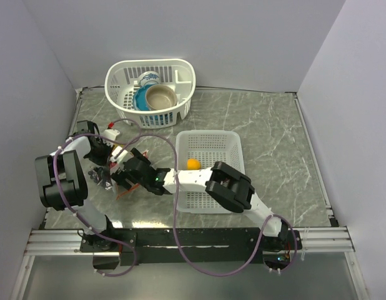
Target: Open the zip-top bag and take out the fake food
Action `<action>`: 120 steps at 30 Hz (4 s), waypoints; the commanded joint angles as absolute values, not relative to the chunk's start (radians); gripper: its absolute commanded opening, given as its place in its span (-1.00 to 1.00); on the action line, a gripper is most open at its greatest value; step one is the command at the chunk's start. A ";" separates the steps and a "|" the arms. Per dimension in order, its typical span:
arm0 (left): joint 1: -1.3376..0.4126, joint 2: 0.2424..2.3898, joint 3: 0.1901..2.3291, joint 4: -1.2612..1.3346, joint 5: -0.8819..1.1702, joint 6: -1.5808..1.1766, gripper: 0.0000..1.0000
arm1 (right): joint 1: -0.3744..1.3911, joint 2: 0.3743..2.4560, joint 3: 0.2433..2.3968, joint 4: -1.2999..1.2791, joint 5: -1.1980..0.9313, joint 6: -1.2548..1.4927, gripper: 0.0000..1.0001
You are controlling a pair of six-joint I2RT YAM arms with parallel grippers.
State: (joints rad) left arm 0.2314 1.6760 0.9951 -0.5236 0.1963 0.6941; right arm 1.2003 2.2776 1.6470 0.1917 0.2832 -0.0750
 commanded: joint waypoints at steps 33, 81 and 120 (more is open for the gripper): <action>0.210 1.517 0.977 -0.583 0.267 0.726 -0.98 | 1.129 2.120 1.376 -0.003 -0.109 0.164 0.06; 0.196 1.459 0.965 -0.663 0.353 0.621 -0.98 | 1.075 1.424 0.966 -0.281 0.927 0.454 0.71; 0.161 1.559 0.862 -0.480 0.143 0.664 -0.98 | 1.273 2.141 1.492 0.129 0.407 0.150 0.57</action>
